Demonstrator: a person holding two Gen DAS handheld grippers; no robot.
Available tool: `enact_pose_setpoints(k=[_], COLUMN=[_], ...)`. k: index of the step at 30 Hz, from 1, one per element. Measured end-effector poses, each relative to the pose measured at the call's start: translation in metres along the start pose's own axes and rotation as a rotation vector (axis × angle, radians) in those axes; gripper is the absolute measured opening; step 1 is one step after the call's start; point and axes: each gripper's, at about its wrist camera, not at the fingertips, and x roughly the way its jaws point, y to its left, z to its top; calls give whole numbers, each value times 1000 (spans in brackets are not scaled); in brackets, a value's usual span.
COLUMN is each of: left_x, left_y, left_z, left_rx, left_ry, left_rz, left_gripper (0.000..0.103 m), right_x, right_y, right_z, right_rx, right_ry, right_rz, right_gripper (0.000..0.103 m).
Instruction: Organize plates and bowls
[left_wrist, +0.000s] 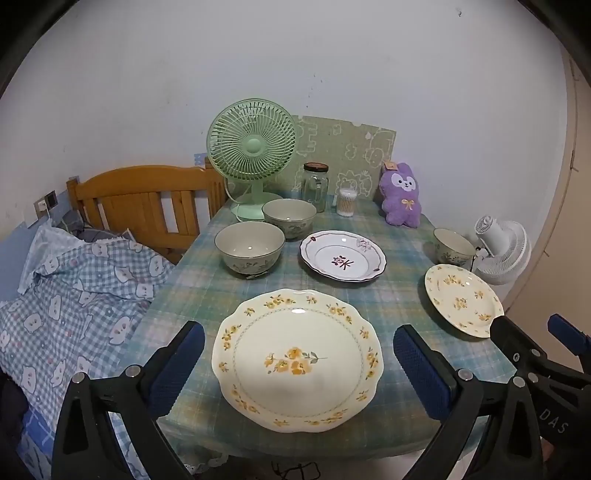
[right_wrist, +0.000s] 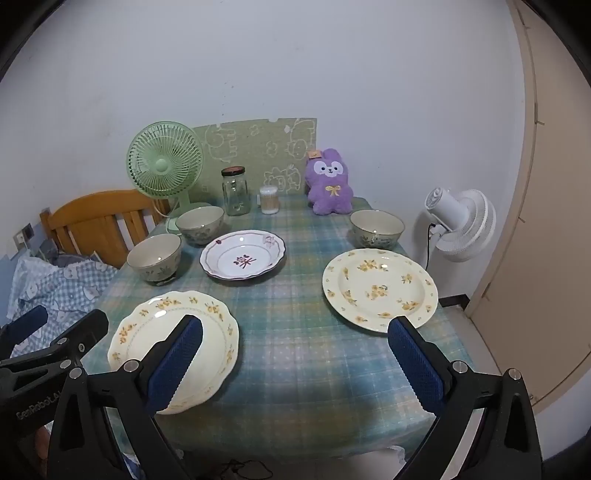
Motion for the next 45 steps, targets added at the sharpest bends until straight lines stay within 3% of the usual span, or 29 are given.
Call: enact_pose_setpoints(k=[45], left_x=[2], left_y=[-21], left_z=[-6], left_rx=[90], left_ry=[-20], left_rz=[27], left_gripper=[102], right_x=[1], right_y=[-11], right_z=[-4], right_rx=[44], right_ry=[11], right_rz=[-14], right_gripper=[102])
